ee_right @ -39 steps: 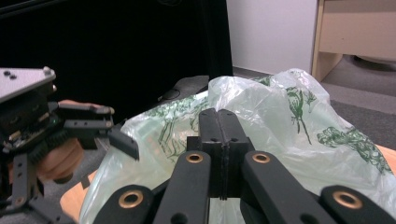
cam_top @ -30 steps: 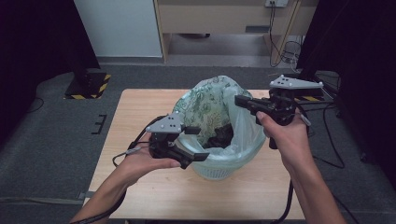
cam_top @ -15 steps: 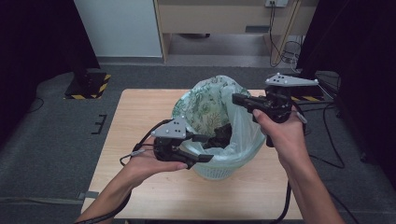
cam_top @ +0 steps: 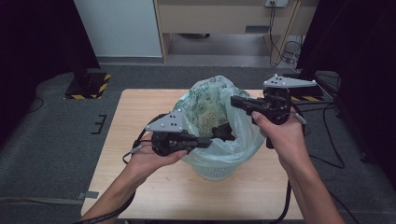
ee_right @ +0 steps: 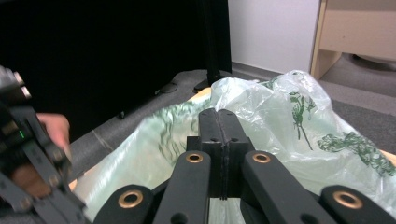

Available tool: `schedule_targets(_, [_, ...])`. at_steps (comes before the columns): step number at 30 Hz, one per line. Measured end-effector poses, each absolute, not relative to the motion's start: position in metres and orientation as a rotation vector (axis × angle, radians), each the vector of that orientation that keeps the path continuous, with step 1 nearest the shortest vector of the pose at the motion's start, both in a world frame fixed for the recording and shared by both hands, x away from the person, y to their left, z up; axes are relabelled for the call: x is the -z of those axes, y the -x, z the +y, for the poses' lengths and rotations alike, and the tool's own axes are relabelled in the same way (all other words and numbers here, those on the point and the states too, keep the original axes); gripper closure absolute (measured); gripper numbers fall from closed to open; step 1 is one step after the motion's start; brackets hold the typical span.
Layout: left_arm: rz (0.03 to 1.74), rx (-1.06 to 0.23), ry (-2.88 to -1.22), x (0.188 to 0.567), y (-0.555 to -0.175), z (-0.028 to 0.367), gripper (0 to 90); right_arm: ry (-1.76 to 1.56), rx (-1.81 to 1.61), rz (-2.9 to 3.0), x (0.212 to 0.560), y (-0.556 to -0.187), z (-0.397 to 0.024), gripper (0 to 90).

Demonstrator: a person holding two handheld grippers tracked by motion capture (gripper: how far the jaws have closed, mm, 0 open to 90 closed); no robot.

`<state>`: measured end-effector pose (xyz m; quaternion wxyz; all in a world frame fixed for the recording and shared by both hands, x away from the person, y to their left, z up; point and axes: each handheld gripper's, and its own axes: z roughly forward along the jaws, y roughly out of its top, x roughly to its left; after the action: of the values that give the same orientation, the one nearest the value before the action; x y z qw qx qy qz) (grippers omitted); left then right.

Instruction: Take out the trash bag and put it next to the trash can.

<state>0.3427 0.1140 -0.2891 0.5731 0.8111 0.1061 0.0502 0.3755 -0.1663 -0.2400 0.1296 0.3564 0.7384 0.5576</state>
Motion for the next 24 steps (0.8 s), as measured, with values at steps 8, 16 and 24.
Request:
schedule_targets(8, [0.293, -0.21, -1.809, 0.26, -0.351, 0.111, 90.0, -1.027, -1.61, 2.186, 0.245, -0.376, -0.159, 90.0])
schedule_targets(16, [0.406, -0.311, -1.815, 0.25, -0.375, 0.107, 90.0, -1.017, -1.629, 2.205, 0.245, -0.373, -0.161, 90.0])
schedule_targets(24, [0.458, -0.35, -1.899, 0.254, -0.395, 0.091, 90.0, -1.025, -1.661, 2.202, 0.245, -0.375, -0.164, 89.7])
